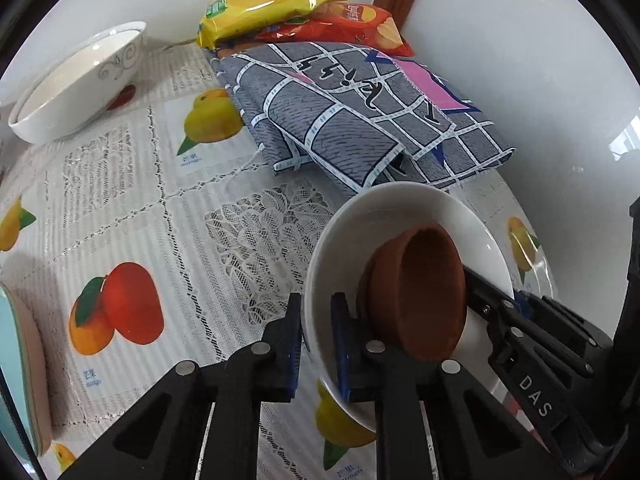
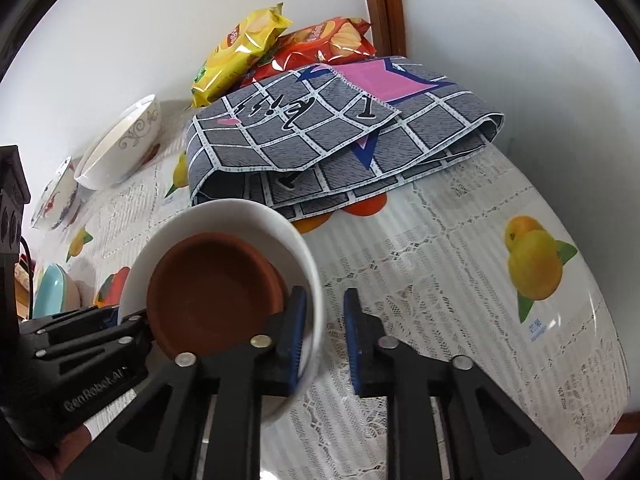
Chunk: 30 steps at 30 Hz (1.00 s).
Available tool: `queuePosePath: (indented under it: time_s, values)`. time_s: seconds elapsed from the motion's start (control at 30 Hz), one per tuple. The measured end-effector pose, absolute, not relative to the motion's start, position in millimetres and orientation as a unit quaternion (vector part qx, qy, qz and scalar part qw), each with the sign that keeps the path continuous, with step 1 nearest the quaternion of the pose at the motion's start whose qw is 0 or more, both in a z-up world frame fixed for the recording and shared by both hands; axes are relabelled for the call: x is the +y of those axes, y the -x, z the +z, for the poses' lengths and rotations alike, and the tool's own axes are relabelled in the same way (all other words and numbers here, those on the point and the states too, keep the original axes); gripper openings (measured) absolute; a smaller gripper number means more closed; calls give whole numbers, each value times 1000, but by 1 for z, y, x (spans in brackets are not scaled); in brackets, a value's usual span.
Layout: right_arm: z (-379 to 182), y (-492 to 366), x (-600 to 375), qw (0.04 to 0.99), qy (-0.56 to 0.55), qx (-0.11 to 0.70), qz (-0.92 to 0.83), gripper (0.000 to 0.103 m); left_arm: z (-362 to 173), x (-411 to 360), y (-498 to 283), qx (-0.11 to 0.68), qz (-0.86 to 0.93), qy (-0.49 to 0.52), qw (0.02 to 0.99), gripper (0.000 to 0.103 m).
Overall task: Organize plates and bowls
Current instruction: 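Lift the white bowl with both brown bowls using both grippers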
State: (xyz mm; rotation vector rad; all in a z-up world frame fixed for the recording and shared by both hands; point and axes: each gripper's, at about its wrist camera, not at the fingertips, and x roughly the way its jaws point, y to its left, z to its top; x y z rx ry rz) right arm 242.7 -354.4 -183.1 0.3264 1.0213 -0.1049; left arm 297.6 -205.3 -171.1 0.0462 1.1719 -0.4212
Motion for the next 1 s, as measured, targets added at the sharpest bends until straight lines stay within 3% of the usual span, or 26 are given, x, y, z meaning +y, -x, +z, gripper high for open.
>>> queuePosePath:
  time_s: [0.57,1.0]
  values:
    - [-179,-221,-348,852,-194,482,-68,9,-157,-187,-277,542,-203,-24,815,9]
    - [-184,-215,-337,839,-173,512,-56,11,-162,-183,-270,551,-209,-16,808,14]
